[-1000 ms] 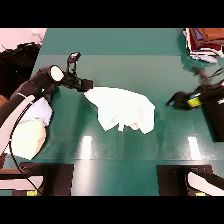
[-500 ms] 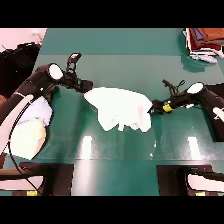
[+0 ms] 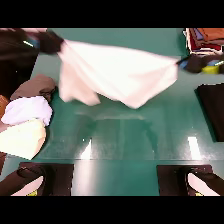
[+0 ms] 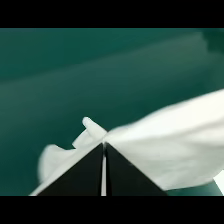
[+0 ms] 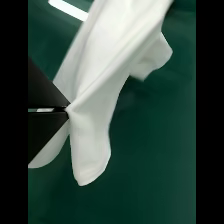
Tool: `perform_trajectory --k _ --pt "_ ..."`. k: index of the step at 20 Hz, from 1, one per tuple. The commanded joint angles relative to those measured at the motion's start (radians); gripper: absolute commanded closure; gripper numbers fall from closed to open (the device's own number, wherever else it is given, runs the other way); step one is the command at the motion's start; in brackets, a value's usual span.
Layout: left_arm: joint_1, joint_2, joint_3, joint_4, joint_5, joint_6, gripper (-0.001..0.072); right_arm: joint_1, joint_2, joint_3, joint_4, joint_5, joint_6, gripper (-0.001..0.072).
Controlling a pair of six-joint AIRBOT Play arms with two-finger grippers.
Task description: Fold the shirts.
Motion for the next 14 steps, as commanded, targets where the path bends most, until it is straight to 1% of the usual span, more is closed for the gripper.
perform_trajectory --k 1,4,6,8,11,13,14 --pt "0.001 0.159 0.184 0.024 -0.024 0.001 0.0685 -0.068 0.169 0.187 -0.004 0.003 0.001 0.0696" --pt "0.001 0.188 0.303 0.008 -0.097 0.001 0.0685 -0.152 0.209 0.305 -0.003 0.055 0.031 0.0696" --pt "0.001 0.188 0.323 -0.011 -0.146 0.001 0.0685 -0.215 0.187 0.387 -0.003 0.133 0.048 0.0697" --pt "0.001 0.164 0.306 -0.011 -0.211 0.001 0.0685 -0.252 0.121 0.464 -0.001 0.237 0.101 0.0697" --pt "0.000 0.097 0.222 -0.040 -0.341 0.000 0.0685 -0.215 0.000 0.505 -0.005 0.360 0.171 0.0696" --pt "-0.009 0.036 0.122 -0.065 -0.420 0.001 0.0685 -0.119 -0.077 0.462 -0.088 0.388 0.206 0.0697" --pt "-0.026 0.007 0.053 -0.065 -0.445 0.002 0.0685 -0.056 -0.114 0.421 -0.172 0.396 0.213 0.0697"
